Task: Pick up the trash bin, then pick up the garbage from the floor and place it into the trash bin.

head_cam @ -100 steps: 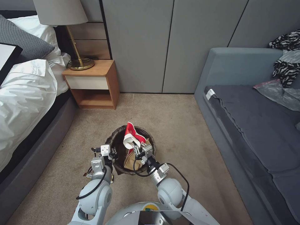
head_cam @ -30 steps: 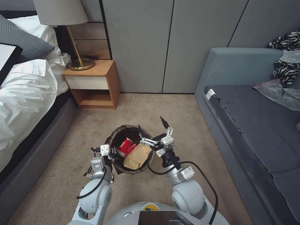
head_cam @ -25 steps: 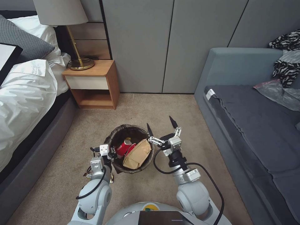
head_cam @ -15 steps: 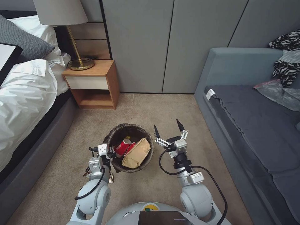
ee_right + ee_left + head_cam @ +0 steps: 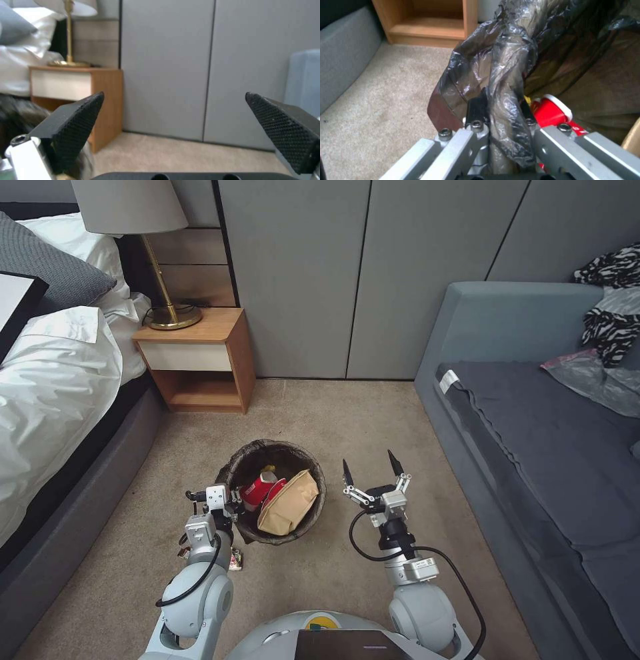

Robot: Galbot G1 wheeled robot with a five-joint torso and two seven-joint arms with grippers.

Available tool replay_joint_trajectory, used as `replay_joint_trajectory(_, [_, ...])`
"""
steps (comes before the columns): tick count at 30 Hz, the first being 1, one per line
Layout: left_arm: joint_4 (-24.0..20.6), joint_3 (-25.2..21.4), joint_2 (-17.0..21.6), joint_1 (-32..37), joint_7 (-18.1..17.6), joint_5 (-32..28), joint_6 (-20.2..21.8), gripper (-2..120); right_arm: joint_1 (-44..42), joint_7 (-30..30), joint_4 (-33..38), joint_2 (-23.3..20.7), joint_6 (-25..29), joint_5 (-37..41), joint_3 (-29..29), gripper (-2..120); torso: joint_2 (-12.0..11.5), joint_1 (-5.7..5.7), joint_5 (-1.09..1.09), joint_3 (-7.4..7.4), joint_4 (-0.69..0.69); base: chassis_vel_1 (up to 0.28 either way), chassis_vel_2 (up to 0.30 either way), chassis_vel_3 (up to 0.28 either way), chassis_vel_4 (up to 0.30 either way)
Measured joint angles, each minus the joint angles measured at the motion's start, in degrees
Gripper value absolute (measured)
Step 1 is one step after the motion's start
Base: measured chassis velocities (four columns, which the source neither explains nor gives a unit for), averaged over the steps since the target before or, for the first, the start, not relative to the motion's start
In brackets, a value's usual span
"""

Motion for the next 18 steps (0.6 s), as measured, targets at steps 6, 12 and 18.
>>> replay_joint_trajectory(6, [0.0,0.0,0.0,0.0,0.3,0.4,-0.5,4,0.7,-0.2,-4.1,0.4,1.7,0.9,1.4,100,0.0,0.0,0.0,0.0,0.0,0.0,0.0,0.0,0.0])
replay_joint_trajectory(12, [0.1,-0.1,-0.1,0.1,0.4,0.6,-0.8,4,1.3,-0.8,-4.9,0.7,2.1,1.7,1.6,100,0.0,0.0,0.0,0.0,0.0,0.0,0.0,0.0,0.0])
replay_joint_trajectory(18, [0.2,-0.1,-0.1,0.1,0.5,0.6,-0.9,4,1.7,-1.0,-5.0,0.7,2.2,2.1,1.8,100,0.0,0.0,0.0,0.0,0.0,0.0,0.0,0.0,0.0])
